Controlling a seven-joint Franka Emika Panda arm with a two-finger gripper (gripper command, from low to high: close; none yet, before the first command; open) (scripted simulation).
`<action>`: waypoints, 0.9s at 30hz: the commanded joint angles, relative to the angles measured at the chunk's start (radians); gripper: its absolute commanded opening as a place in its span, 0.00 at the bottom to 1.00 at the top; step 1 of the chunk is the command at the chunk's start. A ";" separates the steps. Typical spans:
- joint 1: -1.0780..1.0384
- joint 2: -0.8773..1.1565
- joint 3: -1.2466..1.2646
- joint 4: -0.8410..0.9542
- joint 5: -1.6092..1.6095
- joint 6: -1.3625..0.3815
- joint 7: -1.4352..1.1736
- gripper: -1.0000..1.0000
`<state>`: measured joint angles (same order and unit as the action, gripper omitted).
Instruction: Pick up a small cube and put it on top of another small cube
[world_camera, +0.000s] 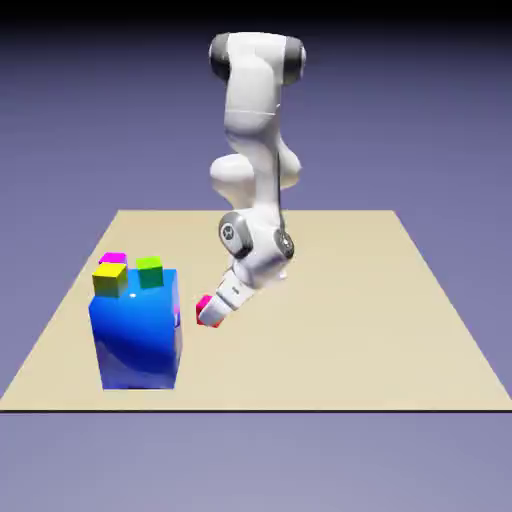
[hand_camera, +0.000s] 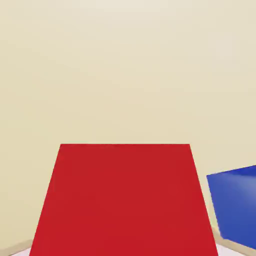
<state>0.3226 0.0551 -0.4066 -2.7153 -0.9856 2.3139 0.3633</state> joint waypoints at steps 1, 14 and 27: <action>-0.008 -0.014 0.008 0.036 0.010 -0.016 -0.025 0.00; -0.092 -0.222 0.013 0.442 0.117 -0.223 -0.490 0.00; -0.021 -0.277 -0.270 0.370 -0.048 -0.174 -0.867 0.00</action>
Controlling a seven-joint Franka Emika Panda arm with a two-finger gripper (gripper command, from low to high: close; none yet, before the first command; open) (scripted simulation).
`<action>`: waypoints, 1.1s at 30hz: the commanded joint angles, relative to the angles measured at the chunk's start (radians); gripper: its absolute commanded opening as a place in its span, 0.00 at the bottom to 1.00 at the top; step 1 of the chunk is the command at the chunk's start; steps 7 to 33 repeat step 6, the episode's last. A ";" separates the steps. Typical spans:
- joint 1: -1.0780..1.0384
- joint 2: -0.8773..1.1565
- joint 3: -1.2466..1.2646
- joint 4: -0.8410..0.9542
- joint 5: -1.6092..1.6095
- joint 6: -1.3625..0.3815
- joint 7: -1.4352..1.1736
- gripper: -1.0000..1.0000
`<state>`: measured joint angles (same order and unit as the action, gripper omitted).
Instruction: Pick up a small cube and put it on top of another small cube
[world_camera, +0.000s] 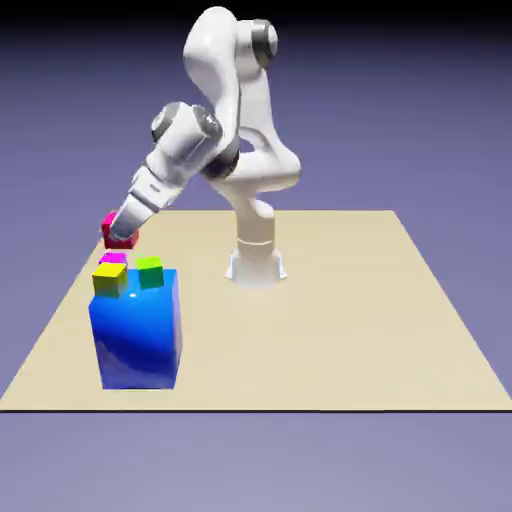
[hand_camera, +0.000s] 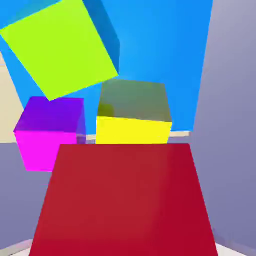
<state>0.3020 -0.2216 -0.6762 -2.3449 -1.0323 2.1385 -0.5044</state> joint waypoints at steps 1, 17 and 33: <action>-0.010 0.030 -0.017 -0.007 -0.011 0.045 0.010 0.00; -0.015 0.046 -0.027 -0.011 -0.016 0.068 0.015 1.00; -0.015 0.046 -0.027 -0.011 -0.016 0.068 0.015 1.00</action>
